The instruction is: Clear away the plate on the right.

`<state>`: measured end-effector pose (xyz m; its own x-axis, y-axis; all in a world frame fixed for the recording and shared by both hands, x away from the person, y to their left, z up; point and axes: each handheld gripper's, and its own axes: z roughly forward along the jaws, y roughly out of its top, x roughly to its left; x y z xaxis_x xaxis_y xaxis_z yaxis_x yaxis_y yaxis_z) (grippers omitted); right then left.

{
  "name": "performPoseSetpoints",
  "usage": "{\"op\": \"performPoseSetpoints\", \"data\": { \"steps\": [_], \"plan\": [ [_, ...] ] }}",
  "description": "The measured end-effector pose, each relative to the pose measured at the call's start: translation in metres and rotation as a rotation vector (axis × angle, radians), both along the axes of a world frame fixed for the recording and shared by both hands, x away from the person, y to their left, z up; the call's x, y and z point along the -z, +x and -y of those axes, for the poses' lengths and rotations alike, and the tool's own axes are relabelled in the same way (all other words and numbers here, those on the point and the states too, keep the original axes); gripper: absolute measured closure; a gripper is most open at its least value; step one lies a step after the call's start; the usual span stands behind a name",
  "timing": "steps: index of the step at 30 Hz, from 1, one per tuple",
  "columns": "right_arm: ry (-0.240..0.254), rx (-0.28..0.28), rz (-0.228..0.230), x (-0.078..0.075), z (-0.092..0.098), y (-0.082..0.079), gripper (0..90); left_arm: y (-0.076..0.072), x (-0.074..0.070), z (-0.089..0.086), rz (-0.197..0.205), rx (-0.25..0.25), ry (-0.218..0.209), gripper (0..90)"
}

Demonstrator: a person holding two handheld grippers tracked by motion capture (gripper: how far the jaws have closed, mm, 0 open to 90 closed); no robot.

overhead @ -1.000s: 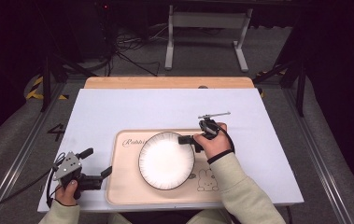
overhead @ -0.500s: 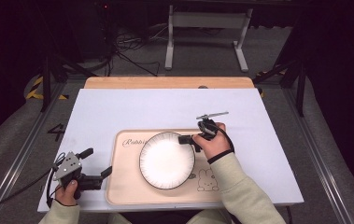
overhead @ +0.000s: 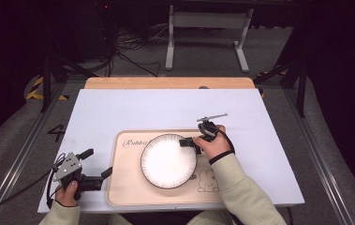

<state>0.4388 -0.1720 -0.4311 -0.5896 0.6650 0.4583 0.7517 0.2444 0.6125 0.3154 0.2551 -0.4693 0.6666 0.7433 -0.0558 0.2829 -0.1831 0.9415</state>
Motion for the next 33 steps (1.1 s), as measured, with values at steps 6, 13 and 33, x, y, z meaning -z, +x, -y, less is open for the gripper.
{"op": "performPoseSetpoints", "data": {
  "steps": [6,13,33],
  "plan": [
    [-0.007,0.003,-0.013,0.007,0.0,0.002,71.4,0.0,0.0,0.0,0.0,0.0,0.0,0.3],
    [-0.015,0.003,-0.015,0.011,0.001,0.003,69.8,0.0,0.0,0.0,0.0,0.0,0.0,0.3],
    [-0.023,0.013,0.054,0.015,0.003,0.001,53.7,0.0,0.0,0.0,0.0,0.002,0.001,0.3]
  ]
}}
